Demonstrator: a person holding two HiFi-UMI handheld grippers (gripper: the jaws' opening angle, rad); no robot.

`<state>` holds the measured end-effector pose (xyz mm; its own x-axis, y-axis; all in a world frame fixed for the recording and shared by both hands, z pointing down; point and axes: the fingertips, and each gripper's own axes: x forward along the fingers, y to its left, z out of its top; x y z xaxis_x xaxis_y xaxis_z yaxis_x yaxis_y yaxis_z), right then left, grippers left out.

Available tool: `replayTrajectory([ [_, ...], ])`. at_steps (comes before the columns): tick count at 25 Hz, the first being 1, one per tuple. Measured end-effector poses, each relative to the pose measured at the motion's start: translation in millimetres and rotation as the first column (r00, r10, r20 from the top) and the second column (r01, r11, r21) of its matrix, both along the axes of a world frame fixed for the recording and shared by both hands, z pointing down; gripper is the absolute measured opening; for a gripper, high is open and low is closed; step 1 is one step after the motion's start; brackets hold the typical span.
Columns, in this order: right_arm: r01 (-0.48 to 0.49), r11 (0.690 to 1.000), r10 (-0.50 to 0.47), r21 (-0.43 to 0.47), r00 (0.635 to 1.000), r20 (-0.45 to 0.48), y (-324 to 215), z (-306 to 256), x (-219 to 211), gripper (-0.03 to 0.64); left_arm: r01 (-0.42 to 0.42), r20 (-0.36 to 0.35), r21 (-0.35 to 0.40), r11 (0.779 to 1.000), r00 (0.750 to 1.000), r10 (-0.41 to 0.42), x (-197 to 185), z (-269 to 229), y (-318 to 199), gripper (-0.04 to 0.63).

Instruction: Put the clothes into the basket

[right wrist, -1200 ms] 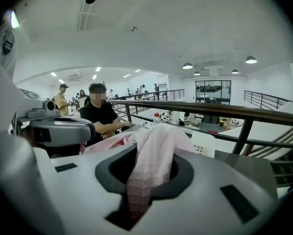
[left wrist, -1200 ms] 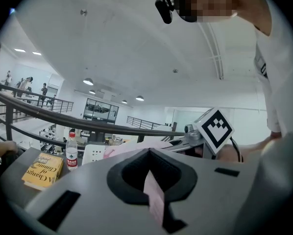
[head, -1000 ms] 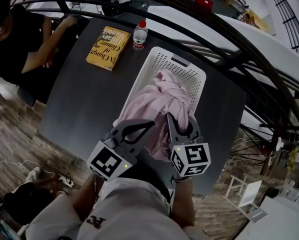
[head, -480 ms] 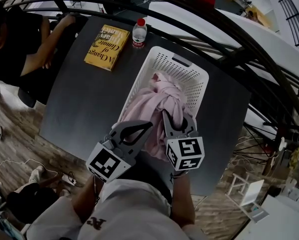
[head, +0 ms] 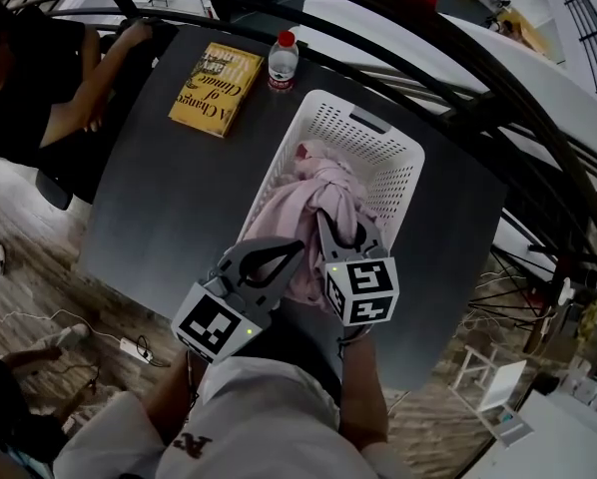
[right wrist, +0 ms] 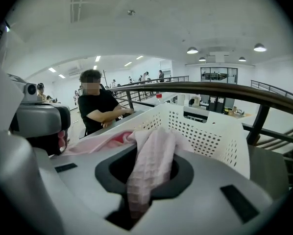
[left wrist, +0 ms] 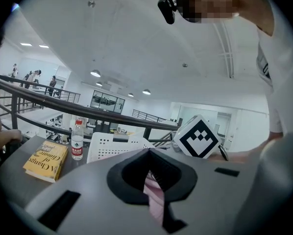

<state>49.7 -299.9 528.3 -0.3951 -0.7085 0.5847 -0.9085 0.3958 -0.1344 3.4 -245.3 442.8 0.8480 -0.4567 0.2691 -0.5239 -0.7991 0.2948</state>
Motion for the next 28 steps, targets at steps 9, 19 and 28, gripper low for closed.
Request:
replayTrajectory([
  [9, 0.013, 0.999, -0.014, -0.039, 0.999, -0.034, -16.7, 26.8, -6.3, 0.074, 0.016, 0.005, -0.018, 1.000, 1.000, -0.016, -1.8, 2.9, -7.3, -0.006],
  [19, 0.026, 0.995, -0.032, -0.098, 0.998, -0.058, -15.4, 62.8, -7.4, 0.075, 0.027, 0.021, -0.033, 0.999, 0.999, -0.026, -6.2, 10.0, -8.9, -0.007],
  [28, 0.056, 0.990, -0.068, -0.133, 0.993, -0.091, -13.8, 83.1, -9.1, 0.075, 0.032, 0.019, -0.038, 0.999, 0.999, -0.031, -6.1, 11.7, -7.3, -0.006],
])
